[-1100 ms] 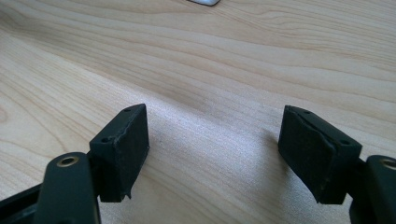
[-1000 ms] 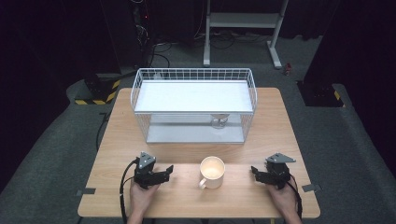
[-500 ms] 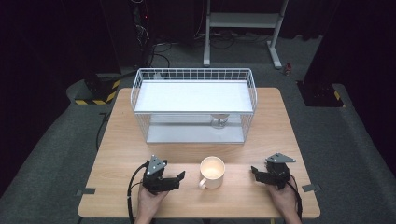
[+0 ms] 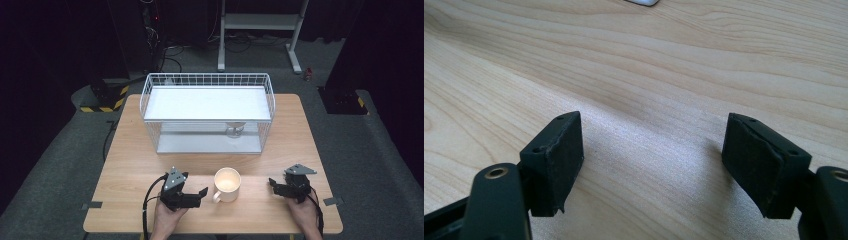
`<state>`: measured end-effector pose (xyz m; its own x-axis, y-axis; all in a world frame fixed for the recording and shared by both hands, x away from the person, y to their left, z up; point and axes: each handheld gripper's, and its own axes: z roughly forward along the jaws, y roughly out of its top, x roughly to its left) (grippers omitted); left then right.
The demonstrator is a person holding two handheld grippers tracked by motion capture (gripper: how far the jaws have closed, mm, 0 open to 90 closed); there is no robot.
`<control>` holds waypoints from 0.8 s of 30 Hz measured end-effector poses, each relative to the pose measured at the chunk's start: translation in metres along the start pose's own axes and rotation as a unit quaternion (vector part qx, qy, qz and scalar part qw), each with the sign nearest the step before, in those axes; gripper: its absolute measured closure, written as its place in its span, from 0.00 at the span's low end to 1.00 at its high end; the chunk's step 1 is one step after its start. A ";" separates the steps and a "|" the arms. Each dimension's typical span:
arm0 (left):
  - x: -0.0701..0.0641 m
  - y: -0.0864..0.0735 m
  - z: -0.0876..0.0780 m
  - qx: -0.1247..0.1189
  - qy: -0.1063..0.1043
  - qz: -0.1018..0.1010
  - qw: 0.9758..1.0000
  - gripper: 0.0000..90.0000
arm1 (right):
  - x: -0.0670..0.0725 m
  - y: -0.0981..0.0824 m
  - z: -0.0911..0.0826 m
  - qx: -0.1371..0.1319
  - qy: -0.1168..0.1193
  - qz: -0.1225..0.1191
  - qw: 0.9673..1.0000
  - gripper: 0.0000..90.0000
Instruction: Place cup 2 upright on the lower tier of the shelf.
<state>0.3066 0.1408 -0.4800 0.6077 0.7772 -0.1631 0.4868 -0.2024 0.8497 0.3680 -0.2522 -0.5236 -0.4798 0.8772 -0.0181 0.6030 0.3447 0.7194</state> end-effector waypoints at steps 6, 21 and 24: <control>-0.011 0.005 0.001 -0.001 -0.020 0.011 1.000 0.06 | 0.000 0.000 0.000 0.000 0.000 0.000 1.000 0.27; -0.028 0.010 0.019 0.015 -0.035 0.032 0.999 0.02 | 0.000 0.000 0.000 0.000 0.000 0.000 1.000 0.27; -0.030 0.009 0.022 0.016 -0.036 0.035 0.999 0.02 | 0.000 0.000 0.000 0.000 0.000 0.000 1.000 0.27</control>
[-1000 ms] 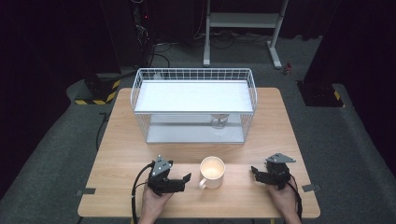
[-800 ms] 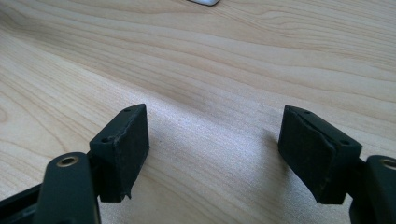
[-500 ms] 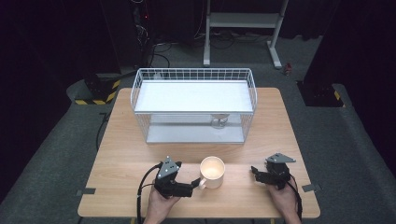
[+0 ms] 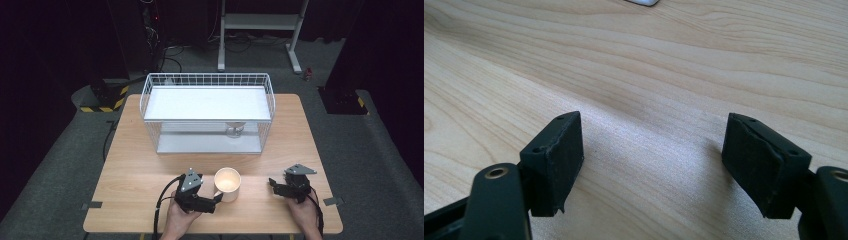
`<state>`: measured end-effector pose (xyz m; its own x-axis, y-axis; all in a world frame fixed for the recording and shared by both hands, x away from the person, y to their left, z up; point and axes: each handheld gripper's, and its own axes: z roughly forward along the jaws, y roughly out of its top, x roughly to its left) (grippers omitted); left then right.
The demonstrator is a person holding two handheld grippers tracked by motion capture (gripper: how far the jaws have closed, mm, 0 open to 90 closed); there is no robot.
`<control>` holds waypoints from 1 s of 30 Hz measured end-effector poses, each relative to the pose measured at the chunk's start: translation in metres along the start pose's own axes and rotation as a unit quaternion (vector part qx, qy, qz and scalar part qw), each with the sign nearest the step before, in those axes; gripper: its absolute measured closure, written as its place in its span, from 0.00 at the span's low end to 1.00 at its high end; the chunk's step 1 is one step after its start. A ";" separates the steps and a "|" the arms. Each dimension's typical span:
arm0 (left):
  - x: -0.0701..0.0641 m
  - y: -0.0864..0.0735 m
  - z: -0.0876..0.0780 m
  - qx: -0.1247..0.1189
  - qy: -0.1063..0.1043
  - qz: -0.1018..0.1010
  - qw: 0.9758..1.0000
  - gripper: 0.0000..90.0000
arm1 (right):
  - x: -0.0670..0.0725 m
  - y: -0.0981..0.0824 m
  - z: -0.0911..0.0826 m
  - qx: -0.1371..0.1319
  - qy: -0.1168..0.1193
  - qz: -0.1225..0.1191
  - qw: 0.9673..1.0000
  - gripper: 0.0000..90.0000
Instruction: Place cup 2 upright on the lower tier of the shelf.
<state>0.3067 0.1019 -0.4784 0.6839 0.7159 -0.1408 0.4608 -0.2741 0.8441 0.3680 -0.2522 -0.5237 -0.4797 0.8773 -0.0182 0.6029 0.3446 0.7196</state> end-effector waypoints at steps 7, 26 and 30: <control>-0.004 0.002 0.008 0.008 -0.001 0.006 1.000 0.02 | 0.000 0.000 0.000 0.000 0.000 0.000 1.000 0.27; -0.017 0.004 0.033 0.042 0.016 0.043 0.998 0.03 | 0.000 0.000 0.000 0.000 0.000 0.000 1.000 0.27; -0.018 0.003 0.038 0.047 0.015 0.038 0.998 0.03 | 0.000 0.000 0.000 0.000 0.000 0.000 1.000 0.27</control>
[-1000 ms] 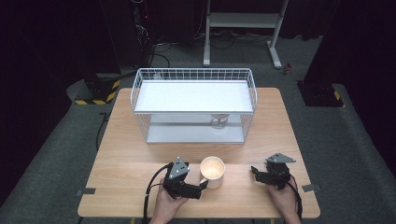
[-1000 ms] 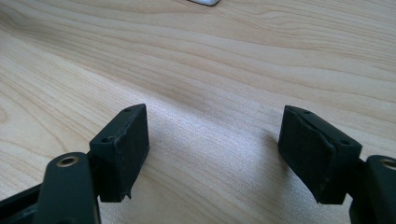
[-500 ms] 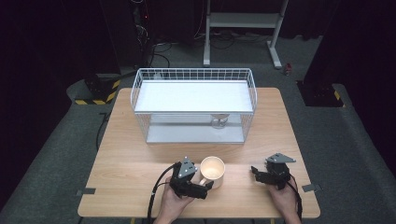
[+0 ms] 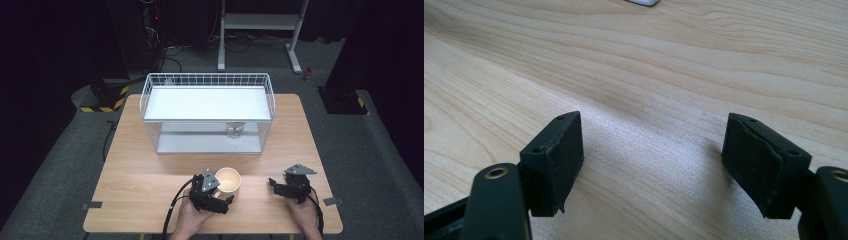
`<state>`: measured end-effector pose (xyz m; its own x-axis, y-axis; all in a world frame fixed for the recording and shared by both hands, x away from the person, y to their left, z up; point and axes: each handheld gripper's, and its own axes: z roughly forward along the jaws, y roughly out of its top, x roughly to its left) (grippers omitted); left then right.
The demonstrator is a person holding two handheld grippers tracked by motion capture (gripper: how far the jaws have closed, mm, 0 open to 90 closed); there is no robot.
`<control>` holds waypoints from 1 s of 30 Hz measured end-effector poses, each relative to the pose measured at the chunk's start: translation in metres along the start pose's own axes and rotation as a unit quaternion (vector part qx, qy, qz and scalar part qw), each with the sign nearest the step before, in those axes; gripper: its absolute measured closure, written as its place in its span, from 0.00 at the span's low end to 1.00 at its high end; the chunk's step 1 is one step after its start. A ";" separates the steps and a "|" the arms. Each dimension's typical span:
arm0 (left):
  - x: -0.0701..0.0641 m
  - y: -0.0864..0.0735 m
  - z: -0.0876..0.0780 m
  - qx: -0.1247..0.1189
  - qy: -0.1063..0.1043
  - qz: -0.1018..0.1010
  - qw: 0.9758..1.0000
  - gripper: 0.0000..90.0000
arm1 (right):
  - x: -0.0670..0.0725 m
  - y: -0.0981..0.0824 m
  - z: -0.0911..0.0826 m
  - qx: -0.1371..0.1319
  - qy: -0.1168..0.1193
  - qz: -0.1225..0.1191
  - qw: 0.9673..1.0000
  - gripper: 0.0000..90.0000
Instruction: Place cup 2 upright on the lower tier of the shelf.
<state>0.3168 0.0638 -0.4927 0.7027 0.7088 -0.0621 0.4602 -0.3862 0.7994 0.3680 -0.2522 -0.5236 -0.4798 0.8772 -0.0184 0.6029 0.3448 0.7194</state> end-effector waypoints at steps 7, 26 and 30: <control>0.000 0.000 0.005 0.002 0.003 0.000 1.000 0.04 | 0.000 0.000 0.000 0.000 0.000 0.000 1.000 0.27; -0.005 -0.003 0.018 -0.008 0.021 0.001 1.000 0.06 | 0.000 0.000 0.000 0.000 0.000 0.001 1.000 0.27; -0.006 -0.003 0.021 -0.009 0.026 0.004 1.000 0.07 | 0.000 0.000 0.000 0.000 0.000 0.001 1.000 0.27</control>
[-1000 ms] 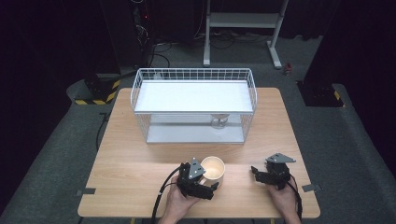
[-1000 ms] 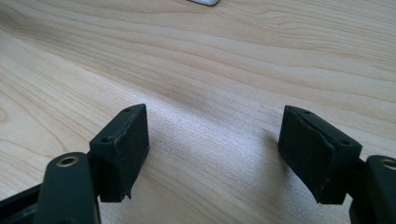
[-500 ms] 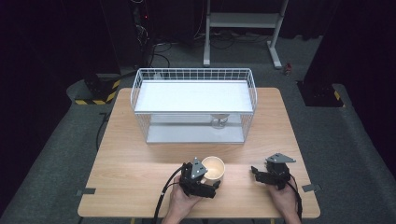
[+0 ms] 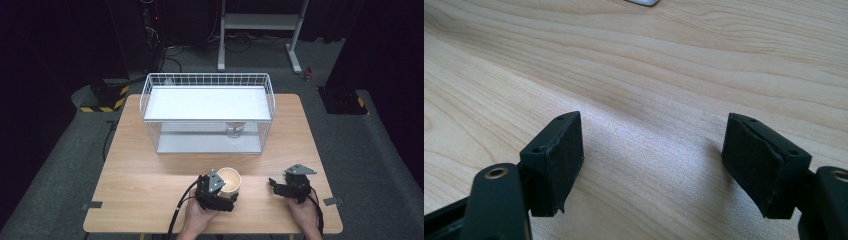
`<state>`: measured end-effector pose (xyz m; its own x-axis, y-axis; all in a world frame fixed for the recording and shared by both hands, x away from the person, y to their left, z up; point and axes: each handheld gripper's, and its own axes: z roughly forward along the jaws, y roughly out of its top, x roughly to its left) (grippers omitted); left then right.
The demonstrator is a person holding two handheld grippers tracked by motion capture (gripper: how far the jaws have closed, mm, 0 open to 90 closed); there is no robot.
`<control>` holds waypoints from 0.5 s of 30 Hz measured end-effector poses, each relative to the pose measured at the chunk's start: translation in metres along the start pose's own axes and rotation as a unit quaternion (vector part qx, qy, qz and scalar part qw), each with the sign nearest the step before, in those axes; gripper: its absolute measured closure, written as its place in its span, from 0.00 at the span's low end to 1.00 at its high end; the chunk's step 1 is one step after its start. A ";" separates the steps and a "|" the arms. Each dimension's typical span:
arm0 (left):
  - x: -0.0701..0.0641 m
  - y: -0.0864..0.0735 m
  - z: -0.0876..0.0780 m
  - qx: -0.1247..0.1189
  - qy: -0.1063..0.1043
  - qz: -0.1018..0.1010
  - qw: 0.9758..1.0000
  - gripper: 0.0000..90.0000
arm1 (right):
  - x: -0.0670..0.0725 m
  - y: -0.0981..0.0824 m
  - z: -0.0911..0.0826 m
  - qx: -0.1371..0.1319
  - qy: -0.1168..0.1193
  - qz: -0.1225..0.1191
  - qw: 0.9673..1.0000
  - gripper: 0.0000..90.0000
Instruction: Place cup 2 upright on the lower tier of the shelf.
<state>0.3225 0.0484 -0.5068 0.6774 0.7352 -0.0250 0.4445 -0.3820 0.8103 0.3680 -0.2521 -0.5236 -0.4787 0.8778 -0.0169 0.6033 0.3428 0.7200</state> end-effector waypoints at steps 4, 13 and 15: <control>0.000 0.000 0.001 -0.004 0.001 -0.001 1.000 0.08 | 0.000 0.000 0.000 0.000 0.000 0.000 1.000 0.27; -0.001 0.000 0.001 -0.009 0.007 0.002 1.000 0.09 | 0.000 0.000 0.000 0.000 0.000 0.000 1.000 0.27; -0.001 0.000 0.001 -0.010 0.013 0.007 1.000 0.09 | 0.000 0.000 0.000 0.000 0.000 0.000 1.000 0.27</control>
<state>0.3222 0.0469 -0.5075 0.6680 0.7442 0.0018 0.4231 -0.3817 0.8218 0.3680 -0.2521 -0.5236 -0.4788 0.8778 -0.0171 0.6033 0.3431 0.7200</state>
